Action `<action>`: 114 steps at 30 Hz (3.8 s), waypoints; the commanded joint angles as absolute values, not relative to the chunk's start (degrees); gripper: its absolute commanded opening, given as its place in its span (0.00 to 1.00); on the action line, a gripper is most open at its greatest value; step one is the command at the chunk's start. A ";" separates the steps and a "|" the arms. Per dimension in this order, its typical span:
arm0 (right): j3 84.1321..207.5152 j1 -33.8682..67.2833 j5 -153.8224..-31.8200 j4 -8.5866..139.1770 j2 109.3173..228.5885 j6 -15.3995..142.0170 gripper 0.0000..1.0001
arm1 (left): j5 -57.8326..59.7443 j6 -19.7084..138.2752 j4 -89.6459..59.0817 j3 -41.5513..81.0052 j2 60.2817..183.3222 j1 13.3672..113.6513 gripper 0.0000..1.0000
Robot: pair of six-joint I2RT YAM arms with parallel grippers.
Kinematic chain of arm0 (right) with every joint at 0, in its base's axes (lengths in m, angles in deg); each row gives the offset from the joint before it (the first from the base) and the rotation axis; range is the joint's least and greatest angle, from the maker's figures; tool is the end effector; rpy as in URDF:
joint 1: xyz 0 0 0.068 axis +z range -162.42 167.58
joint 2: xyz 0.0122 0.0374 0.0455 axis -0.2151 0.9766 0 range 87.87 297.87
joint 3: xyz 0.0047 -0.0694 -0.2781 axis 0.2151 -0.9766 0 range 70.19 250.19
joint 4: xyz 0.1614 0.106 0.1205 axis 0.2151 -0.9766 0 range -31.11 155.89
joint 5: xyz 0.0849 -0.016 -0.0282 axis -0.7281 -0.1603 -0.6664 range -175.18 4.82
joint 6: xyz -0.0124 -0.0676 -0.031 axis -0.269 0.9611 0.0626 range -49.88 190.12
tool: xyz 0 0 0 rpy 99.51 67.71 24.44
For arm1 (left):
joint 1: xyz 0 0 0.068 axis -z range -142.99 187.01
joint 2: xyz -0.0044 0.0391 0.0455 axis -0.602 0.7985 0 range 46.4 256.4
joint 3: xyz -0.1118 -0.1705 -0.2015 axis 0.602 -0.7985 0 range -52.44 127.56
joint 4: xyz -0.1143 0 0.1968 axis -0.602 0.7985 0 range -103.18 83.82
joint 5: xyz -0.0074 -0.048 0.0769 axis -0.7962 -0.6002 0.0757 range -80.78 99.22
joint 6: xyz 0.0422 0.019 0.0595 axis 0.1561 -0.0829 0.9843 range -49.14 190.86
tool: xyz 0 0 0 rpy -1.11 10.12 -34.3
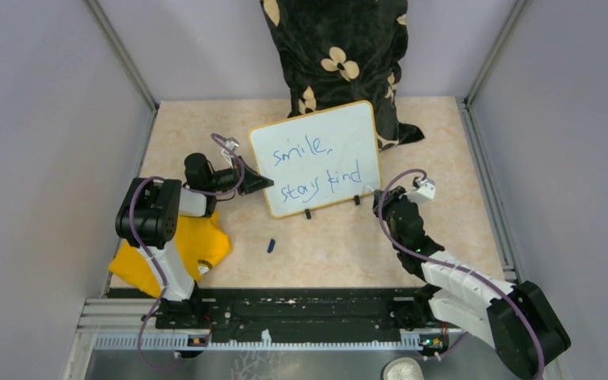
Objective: Write a sentence on the whiteboard
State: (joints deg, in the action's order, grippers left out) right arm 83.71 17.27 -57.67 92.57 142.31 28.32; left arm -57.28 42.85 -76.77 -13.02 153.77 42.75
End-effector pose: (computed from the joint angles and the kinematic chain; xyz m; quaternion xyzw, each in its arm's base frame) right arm 0.1720 0.0643 0.2165 0.2261 0.7470 0.1961 0.5937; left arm 0.3285 -0.0917 0.2008 0.2472 0.6738 -0.5499 0.4272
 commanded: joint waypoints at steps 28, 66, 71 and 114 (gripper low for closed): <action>88.26 16.14 -56.63 98.36 145.82 29.80 0.00 | -52.79 47.48 -70.63 -13.11 156.83 43.43 0.00; 86.10 15.49 -57.06 98.02 147.25 29.13 0.00 | -52.75 47.75 -70.32 -13.04 156.83 43.60 0.00; 86.18 15.50 -56.99 97.53 146.58 29.09 0.00 | -52.75 47.66 -70.18 -12.90 156.79 43.60 0.00; 94.48 15.50 -69.81 61.52 111.79 30.97 0.00 | -40.03 50.39 -51.35 -17.76 134.87 41.41 0.99</action>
State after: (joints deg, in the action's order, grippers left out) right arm 91.42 15.79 -68.95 61.68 113.41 31.97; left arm -47.38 47.60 -61.30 -16.96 142.64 42.27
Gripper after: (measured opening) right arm 0.125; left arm 0.986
